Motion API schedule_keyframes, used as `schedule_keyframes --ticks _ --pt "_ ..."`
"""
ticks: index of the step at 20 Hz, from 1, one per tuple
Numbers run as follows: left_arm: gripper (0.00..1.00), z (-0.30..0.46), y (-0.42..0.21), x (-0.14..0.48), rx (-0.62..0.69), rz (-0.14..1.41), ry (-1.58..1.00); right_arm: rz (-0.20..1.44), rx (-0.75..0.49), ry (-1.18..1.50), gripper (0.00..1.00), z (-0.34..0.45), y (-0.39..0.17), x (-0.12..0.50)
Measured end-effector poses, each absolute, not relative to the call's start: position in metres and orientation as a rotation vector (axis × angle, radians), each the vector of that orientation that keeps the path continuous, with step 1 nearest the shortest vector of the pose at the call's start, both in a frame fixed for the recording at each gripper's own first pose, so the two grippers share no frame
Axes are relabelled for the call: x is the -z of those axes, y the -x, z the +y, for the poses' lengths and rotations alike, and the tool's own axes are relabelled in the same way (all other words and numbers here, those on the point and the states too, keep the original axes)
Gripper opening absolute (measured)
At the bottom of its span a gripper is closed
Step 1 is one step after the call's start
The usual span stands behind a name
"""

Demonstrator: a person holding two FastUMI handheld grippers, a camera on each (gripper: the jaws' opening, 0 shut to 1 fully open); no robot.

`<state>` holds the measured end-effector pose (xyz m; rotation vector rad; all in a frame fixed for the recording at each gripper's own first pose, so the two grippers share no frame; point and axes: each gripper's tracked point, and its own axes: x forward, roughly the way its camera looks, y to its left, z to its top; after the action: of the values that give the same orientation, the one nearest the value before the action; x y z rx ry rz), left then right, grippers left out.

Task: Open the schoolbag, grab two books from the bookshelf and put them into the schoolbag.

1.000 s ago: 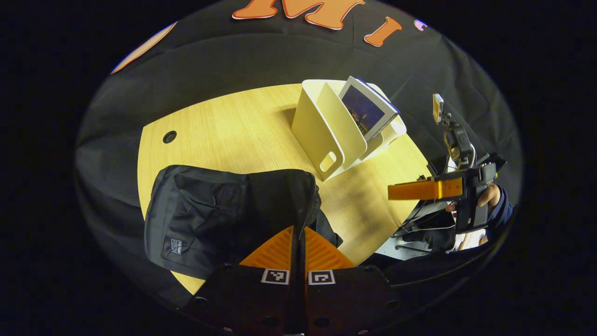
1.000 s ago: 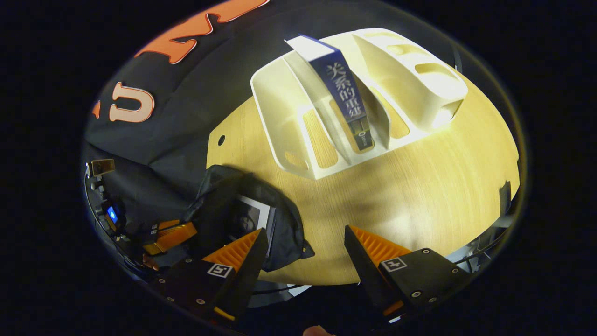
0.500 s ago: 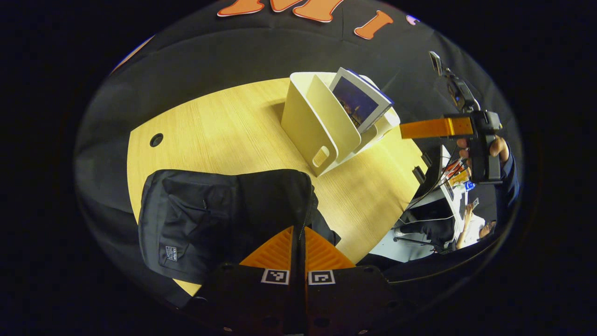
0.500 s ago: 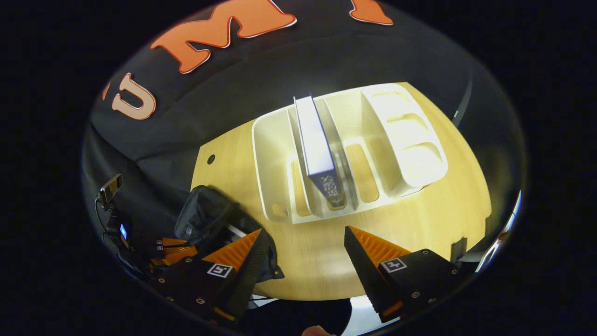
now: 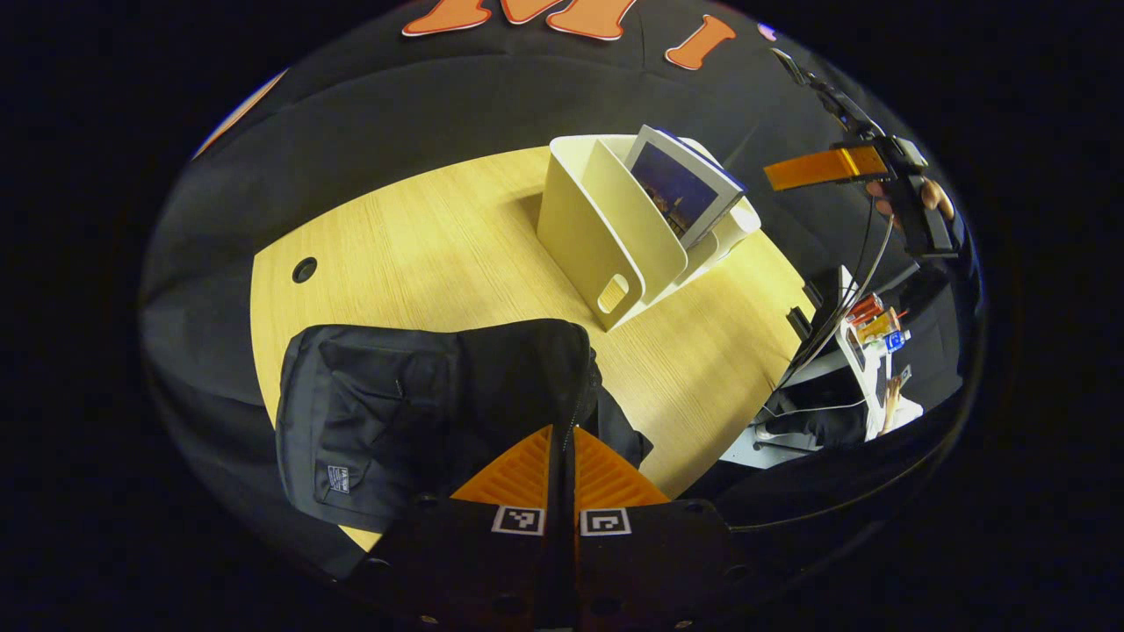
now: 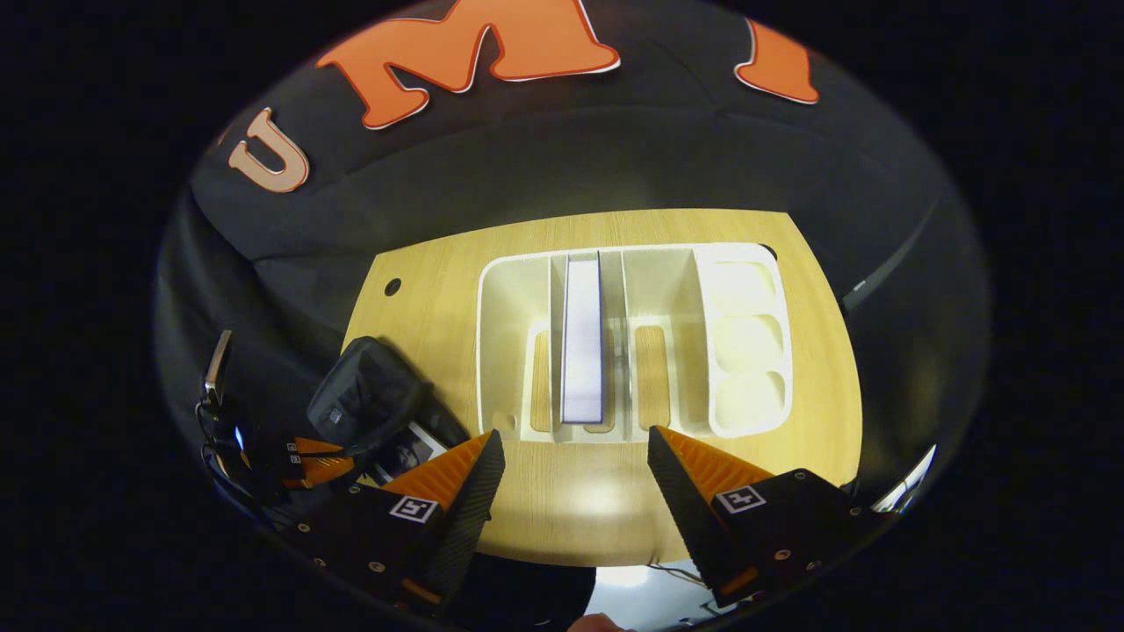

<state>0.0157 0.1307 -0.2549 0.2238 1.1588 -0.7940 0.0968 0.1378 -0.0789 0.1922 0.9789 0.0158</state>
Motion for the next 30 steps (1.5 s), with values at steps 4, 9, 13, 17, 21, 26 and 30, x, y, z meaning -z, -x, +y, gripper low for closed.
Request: schedule_keyframes --ticks 4,9,13,17,21,26,30 --pt "0.01 0.127 -0.015 0.257 0.724 1.172 -0.190 1.028 -0.063 -0.161 0.98 0.135 -0.132 0.086" --pt "0.01 0.132 -0.010 0.257 0.614 1.170 -0.146 1.125 -0.087 -0.132 0.99 0.133 -0.171 0.125" --pt "0.01 0.138 -0.005 0.255 0.539 1.171 -0.094 1.182 -0.087 -0.112 0.95 0.134 -0.193 0.149" --pt "0.01 0.141 -0.001 0.255 0.487 1.175 -0.060 1.229 -0.073 -0.114 0.78 0.141 -0.201 0.162" --pt "0.01 0.142 -0.001 0.253 0.479 1.179 -0.070 1.245 -0.007 -0.104 0.46 0.127 -0.203 0.170" --pt "0.01 0.140 -0.006 0.257 0.548 1.172 -0.094 1.235 0.054 -0.093 0.37 0.122 -0.174 0.154" --pt "0.01 0.144 -0.004 0.252 0.650 1.154 -0.148 1.211 0.124 -0.134 0.36 0.126 -0.137 0.139"
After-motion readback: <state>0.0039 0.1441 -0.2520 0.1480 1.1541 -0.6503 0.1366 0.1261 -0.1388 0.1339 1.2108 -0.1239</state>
